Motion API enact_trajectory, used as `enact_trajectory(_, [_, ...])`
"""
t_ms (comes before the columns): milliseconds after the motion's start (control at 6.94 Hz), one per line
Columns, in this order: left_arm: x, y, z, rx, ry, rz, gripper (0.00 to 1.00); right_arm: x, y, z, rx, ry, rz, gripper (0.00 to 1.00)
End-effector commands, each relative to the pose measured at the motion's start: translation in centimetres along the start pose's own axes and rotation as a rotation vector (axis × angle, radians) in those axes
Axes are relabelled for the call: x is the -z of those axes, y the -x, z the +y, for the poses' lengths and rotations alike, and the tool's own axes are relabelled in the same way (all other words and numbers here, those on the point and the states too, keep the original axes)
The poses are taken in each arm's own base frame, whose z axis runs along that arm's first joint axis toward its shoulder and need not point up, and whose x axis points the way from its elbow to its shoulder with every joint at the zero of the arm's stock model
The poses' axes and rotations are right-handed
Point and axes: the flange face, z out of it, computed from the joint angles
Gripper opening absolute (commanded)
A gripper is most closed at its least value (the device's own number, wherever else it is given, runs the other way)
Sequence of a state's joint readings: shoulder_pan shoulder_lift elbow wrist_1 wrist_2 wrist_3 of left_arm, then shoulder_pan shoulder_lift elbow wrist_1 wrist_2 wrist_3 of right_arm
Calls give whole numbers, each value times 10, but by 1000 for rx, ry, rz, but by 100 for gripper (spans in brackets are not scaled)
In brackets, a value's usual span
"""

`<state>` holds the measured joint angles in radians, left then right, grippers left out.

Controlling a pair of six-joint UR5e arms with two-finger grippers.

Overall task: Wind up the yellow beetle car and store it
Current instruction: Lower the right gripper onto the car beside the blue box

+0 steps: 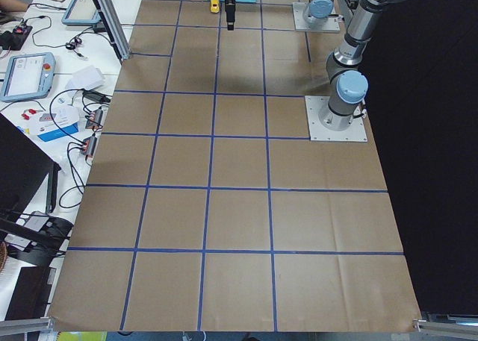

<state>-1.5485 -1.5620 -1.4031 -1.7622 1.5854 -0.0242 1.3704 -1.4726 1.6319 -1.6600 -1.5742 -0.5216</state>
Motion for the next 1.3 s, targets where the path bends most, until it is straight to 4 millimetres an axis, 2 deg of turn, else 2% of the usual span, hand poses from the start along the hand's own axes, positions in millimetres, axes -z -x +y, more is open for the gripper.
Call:
enact_trajectory(0, [4,-4,6,-11,2,2,100,-70,-37,9,140,-21,31,100])
enact_trajectory(144, [2,-2,10,-9,37,-3,100,-95,-47,14,260,-39,35,100])
enact_trajectory(432, [3,-1,9,-6,39,-3,100,-109,-68,25,362,-23,21,100])
enact_trajectory(577, [5,0,10,-4,34,-3,100,-126,-76,26,448,-19,-19,100])
enact_trajectory(721, [7,-1,11,-7,31,-2,100,-134,-80,20,577,-101,-46,100])
enact_trajectory(1009, [6,-1,10,-7,33,-2,100,-165,-88,10,812,-150,55,100])
enact_trajectory(1153, [6,-1,10,-6,33,-2,100,-171,-87,10,889,-173,116,100])
